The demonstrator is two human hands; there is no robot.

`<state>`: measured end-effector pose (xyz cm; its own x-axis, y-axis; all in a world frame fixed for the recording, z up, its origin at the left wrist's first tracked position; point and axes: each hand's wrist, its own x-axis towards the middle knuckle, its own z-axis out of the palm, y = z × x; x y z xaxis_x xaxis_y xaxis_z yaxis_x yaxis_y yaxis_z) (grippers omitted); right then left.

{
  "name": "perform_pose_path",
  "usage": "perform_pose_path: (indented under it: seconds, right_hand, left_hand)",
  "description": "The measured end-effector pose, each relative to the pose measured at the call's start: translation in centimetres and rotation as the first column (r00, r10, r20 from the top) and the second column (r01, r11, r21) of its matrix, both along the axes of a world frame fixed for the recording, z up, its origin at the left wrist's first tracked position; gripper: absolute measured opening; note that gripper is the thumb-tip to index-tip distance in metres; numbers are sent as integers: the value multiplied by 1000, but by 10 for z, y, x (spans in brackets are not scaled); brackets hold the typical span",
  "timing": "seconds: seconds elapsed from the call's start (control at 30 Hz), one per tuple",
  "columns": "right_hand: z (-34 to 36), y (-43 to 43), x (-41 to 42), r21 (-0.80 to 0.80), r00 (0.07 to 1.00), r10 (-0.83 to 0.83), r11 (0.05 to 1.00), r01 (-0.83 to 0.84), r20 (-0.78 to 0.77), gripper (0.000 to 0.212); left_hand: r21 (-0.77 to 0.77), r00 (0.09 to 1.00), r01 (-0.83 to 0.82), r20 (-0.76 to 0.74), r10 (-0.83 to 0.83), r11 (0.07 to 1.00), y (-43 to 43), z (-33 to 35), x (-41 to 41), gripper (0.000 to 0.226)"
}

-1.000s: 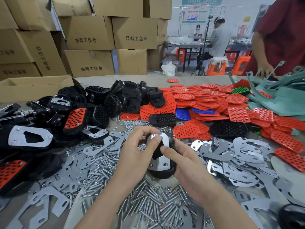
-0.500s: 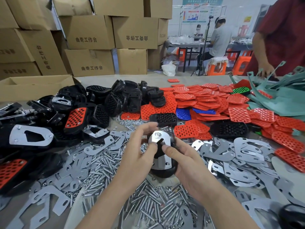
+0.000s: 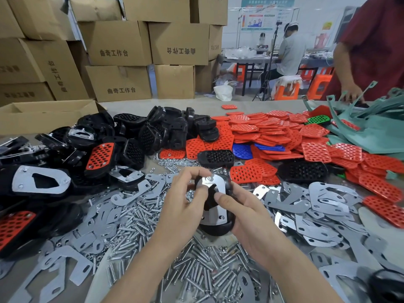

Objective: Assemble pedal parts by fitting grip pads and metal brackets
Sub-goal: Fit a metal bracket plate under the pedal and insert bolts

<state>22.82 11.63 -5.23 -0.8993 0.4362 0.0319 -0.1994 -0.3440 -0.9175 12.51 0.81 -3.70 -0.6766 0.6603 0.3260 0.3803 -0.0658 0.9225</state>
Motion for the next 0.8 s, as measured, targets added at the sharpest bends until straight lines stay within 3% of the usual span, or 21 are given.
perform_pose_path:
  seconds: [0.3, 0.5, 0.63, 0.73, 0.8]
  right_hand:
    - [5, -1, 2, 17, 1000, 11, 1000, -11, -6, 27]
    - [2, -3, -1, 66, 999, -41, 997, 40, 16, 31]
    - [4, -2, 0, 28, 1000, -14, 1000, 14, 5, 31]
    - [4, -1, 0, 3, 1000, -14, 1000, 14, 0, 28]
    - [3, -1, 0, 4, 1000, -17, 1000, 17, -5, 29]
  left_hand:
    - [12, 995, -33, -95, 34, 999, 3, 2, -1, 11]
    - [89, 989, -144, -15, 146, 986, 7, -7, -1, 12]
    - [82, 982, -125, -130, 135, 989, 7, -8, -4, 4]
    - [73, 961, -105, -248, 120, 992, 6, -8, -2, 18]
    - [80, 982, -99, -152, 111, 992, 7, -9, 1, 21]
